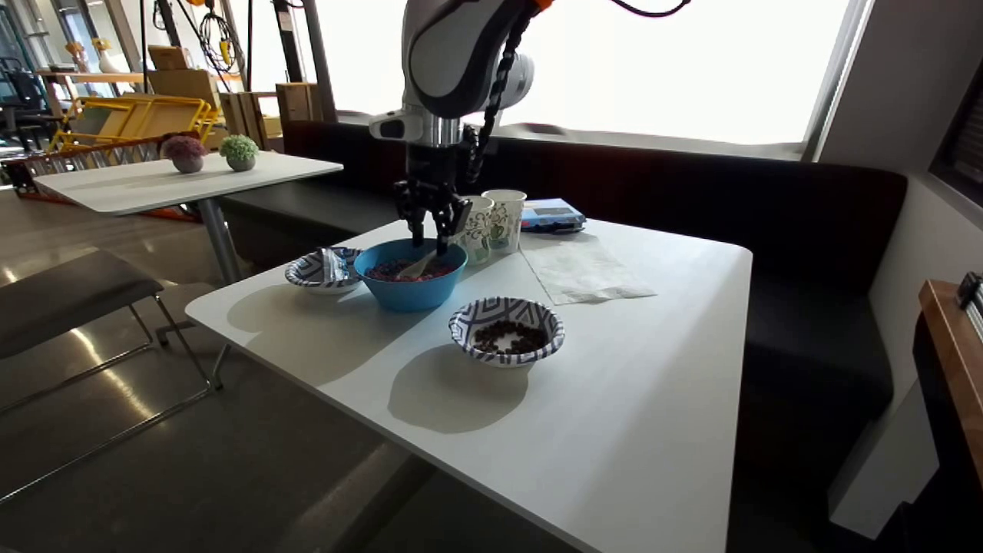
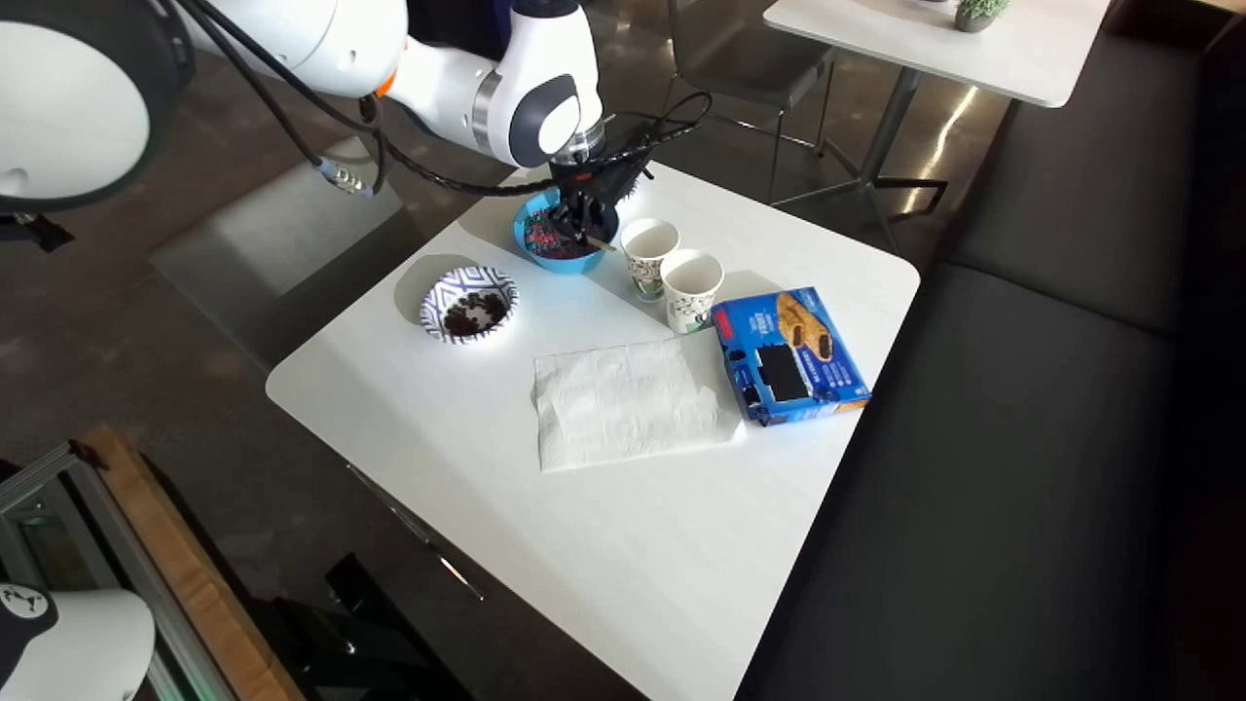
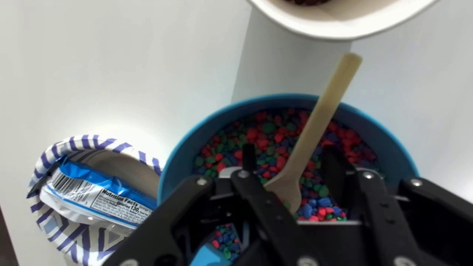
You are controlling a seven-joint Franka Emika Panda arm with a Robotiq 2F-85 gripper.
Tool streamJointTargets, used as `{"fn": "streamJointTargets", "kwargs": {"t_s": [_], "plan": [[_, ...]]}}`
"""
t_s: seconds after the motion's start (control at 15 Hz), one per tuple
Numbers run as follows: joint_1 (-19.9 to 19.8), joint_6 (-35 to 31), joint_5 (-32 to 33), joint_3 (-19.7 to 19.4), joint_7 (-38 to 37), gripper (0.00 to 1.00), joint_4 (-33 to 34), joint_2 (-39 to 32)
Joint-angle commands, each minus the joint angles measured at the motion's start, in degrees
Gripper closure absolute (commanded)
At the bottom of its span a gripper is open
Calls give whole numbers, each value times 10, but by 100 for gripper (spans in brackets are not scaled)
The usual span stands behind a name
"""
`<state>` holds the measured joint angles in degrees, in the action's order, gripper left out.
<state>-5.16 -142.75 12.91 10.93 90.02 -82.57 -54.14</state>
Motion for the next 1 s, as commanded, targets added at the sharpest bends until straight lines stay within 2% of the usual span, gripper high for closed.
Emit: {"fn": "streamJointTargets", "kwargs": {"t_s": [0.0,0.13,0.2,0.33,0.4,0.47,0.53,0.67,0.93], "plan": [[-26,-37,-46,27,37,54,-5,-13],[-36,-37,-66,37,48,56,-7,-18],[-39,-35,-73,39,52,59,-7,-20],[-46,-33,-87,44,60,58,-7,-23],[-47,-33,-90,44,62,75,-7,-23],[-48,-35,-94,45,65,82,-8,-23],[-47,-34,-96,44,67,84,-9,-21],[-46,-30,-100,45,67,100,-12,-16],[-37,-10,-104,46,54,96,-19,-5]]}}
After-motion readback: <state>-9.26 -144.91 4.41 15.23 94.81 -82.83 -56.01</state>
